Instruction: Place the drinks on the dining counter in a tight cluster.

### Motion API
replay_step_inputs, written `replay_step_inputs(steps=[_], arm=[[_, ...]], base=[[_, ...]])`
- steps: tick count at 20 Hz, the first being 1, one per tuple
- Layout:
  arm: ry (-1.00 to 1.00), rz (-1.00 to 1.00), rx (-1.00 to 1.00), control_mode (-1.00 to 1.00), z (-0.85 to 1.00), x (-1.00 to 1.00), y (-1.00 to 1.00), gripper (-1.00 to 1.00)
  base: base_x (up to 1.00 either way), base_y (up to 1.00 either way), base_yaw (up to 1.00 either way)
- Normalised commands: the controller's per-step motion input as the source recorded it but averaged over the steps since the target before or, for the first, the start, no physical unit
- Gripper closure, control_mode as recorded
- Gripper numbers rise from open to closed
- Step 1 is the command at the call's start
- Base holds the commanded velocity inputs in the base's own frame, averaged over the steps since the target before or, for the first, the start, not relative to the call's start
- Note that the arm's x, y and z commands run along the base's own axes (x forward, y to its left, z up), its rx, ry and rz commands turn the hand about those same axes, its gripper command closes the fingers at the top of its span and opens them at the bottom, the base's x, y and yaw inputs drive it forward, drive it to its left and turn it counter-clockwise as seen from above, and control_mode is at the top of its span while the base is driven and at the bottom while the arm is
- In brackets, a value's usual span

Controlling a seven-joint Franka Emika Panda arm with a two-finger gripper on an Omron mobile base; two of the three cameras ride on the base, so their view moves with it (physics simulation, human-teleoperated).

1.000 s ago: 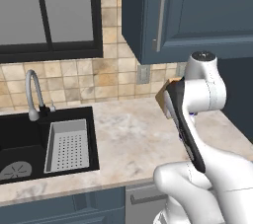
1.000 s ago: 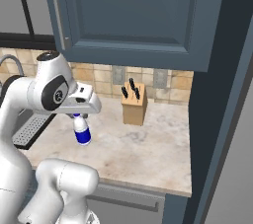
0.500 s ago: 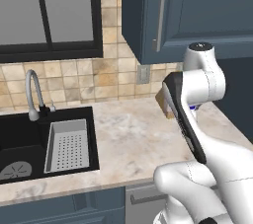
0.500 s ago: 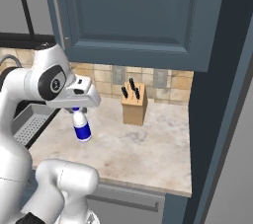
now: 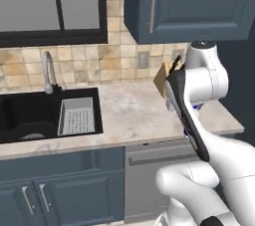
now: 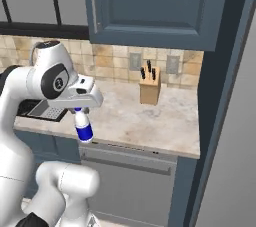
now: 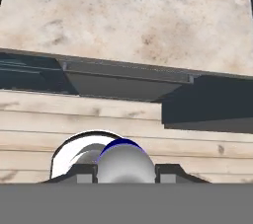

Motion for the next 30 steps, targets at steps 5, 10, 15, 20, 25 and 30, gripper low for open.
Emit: replay_step_inputs(steps=[5,10,15,20,25,30], arm=[[0.0,0.0,0.0,1.0,0.0,0.0,0.0,1.0],[0.0,0.0,0.0,1.0,0.0,0.0,0.0,1.0],[0.0,0.0,0.0,1.0,0.0,0.0,0.0,1.0],[0.0,0.0,0.0,1.0,0.0,0.0,0.0,1.0],[0.0,0.0,0.0,1.0,0.0,0.0,0.0,1.0],[0.0,0.0,0.0,1.0,0.0,0.0,0.0,1.0]], base=[[-0.69,0.96,0.43],[-0.06,0.8,0.75],[0.0,0.54,0.75],[0.01,0.28,0.73],[0.23,0.41,0.86],[0.48,0.32,0.86]])
